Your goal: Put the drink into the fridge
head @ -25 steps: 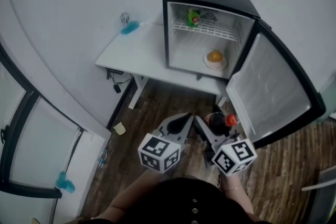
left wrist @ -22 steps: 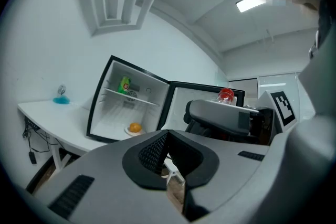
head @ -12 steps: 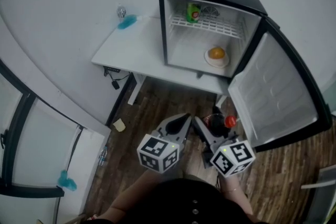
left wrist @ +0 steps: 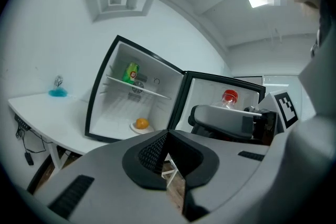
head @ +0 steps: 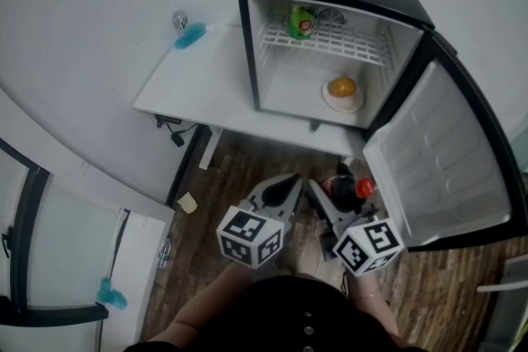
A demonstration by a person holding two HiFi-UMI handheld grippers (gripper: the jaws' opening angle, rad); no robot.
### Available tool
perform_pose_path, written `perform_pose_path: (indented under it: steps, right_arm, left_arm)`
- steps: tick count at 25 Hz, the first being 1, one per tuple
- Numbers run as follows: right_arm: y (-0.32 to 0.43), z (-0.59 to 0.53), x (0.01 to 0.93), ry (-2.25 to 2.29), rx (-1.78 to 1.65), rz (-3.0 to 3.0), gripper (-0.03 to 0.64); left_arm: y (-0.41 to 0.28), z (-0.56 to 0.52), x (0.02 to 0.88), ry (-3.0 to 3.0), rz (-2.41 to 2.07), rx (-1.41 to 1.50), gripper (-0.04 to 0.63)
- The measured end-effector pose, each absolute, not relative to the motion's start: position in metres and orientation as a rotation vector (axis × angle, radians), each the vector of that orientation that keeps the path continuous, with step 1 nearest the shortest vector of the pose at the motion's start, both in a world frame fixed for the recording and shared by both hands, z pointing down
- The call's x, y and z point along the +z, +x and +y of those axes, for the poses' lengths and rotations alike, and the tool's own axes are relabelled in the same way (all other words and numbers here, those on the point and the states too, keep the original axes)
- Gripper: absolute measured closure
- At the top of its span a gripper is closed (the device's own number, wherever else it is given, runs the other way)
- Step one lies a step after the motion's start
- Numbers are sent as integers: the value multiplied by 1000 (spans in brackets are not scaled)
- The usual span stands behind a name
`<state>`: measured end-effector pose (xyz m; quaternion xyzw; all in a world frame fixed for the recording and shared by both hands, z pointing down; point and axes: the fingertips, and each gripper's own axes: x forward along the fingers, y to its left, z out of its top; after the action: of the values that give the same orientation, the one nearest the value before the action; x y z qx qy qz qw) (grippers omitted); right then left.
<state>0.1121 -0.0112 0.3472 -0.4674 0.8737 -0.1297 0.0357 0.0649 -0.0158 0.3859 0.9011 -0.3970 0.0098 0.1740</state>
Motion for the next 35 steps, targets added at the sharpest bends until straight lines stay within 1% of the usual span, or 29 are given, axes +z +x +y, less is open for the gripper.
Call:
perform_pose_path:
  steps: [18,26,35]
  right_arm:
    - [90,-155,339,-1558,-355,2632,307]
    - [81,-199,341,-1612,-338,2602,307]
    - [73,-222,342,-1660,-327,2579,307]
  left_arm:
    - [37,-163,377,2607,-1053,48,589]
    - [29,-202,377,2648,-1006,65,589]
    - [24,-225,383,2672,-964,94,589]
